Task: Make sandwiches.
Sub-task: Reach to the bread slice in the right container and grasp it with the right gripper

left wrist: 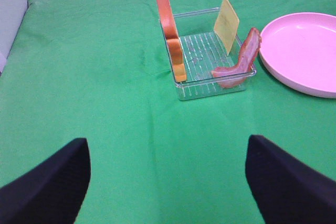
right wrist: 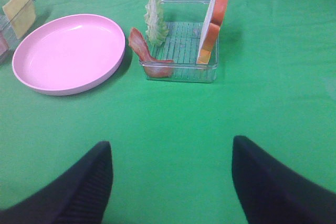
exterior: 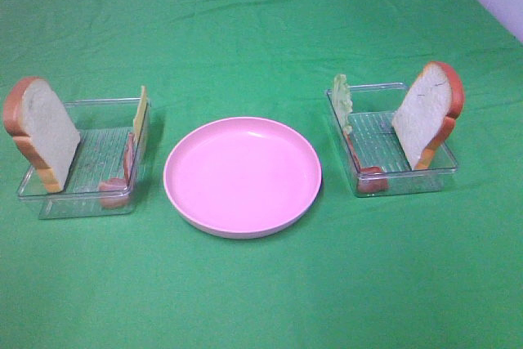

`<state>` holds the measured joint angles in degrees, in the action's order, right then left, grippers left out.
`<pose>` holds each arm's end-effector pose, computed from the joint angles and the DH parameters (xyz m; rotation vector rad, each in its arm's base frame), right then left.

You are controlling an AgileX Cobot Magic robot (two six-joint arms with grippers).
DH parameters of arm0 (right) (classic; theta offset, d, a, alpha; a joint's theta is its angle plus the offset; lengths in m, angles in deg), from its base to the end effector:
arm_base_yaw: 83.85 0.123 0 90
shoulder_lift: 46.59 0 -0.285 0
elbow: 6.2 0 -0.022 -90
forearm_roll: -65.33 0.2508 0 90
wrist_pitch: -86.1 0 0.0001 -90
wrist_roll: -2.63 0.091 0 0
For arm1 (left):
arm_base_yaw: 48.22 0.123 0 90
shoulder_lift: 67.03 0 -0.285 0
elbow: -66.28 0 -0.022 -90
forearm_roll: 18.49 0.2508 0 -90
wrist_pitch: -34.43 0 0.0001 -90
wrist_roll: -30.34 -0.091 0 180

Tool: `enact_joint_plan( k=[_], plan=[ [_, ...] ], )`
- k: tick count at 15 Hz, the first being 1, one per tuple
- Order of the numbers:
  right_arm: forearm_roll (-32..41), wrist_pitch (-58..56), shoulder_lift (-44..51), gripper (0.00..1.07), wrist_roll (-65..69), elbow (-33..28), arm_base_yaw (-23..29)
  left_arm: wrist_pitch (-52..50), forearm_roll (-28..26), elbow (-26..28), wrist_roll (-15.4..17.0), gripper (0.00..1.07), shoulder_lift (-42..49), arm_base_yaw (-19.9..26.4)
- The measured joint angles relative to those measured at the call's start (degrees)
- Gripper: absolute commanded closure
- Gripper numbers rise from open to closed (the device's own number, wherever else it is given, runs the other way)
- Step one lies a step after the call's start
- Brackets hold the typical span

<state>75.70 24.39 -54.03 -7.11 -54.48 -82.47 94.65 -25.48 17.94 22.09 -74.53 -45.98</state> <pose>-0.0081 0.0142 0.2784 -0.2088 2.0278 0.1253 -0.0056 -0.0098 0.2796 0.1114 2.0167 -0.0295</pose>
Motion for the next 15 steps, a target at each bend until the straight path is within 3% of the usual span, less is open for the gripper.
enact_joint_plan(
  k=[15],
  plan=[
    [0.0, 0.0, 0.0, 0.45, 0.0, 0.0, 0.0, 0.0, 0.0, 0.0, 0.0, 0.29, 0.0, 0.0]
  ],
)
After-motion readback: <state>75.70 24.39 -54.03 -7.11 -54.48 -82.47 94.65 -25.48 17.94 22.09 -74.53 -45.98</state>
